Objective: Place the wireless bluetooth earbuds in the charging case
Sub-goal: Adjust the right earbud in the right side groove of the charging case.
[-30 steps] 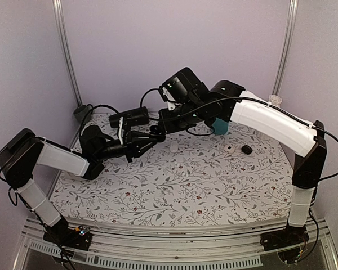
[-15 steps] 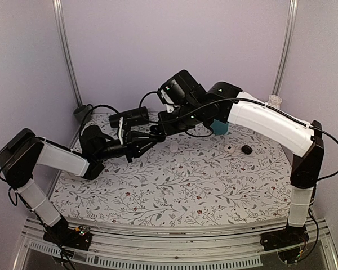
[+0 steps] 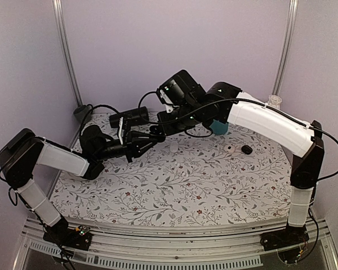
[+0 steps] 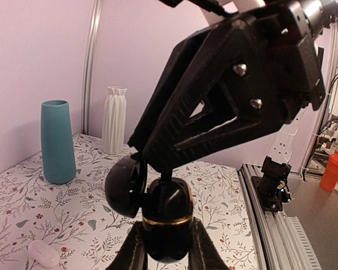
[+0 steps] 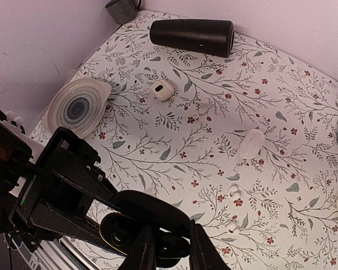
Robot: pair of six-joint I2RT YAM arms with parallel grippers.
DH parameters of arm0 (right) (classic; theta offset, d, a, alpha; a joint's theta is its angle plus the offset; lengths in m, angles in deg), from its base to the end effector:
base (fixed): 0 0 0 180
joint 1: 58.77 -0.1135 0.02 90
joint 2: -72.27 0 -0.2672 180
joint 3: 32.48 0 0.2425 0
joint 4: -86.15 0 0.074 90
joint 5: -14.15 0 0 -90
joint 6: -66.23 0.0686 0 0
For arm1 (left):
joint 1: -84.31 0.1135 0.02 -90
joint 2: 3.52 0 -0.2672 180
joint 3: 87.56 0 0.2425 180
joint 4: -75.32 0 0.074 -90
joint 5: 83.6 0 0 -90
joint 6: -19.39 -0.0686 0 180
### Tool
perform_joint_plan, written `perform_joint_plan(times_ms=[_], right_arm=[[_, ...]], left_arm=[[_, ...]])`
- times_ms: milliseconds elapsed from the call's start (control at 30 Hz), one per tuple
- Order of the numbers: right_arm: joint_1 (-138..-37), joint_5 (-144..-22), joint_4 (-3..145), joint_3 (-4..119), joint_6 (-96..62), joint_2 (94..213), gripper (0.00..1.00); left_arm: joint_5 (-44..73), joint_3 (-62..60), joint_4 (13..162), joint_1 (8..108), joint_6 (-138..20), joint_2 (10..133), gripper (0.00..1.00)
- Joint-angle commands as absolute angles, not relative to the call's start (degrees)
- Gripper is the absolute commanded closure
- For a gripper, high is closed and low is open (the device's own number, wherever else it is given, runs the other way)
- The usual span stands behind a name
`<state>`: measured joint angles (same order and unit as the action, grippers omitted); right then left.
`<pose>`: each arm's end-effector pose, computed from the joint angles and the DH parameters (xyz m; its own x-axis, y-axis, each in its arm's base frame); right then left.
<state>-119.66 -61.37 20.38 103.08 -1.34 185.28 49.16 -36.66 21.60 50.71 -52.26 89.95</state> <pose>0.2343 0.3855 0.3563 -0.5969 -0.3126 -0.7389 -0.5729 0.8108 0.1198 0.2547 -0.2252 0.2402 -0.1497 -0.1780 -0.9726 0.9630 0.1969 -0.1843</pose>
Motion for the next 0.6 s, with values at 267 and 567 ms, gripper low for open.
perform_joint_plan(times_ms=[267, 567], right_arm=[[-120.2, -61.4, 26.5, 95.8, -4.7, 181.5, 0.86], [-120.2, -62.8, 30.6, 90.4, -5.5, 178.5, 0.86]], left_arm=[[50.5, -36.2, 20.1, 51.2, -51.2, 89.3, 1.00], [51.1, -37.1, 15.8, 52.0, -48.2, 88.9, 1.00]])
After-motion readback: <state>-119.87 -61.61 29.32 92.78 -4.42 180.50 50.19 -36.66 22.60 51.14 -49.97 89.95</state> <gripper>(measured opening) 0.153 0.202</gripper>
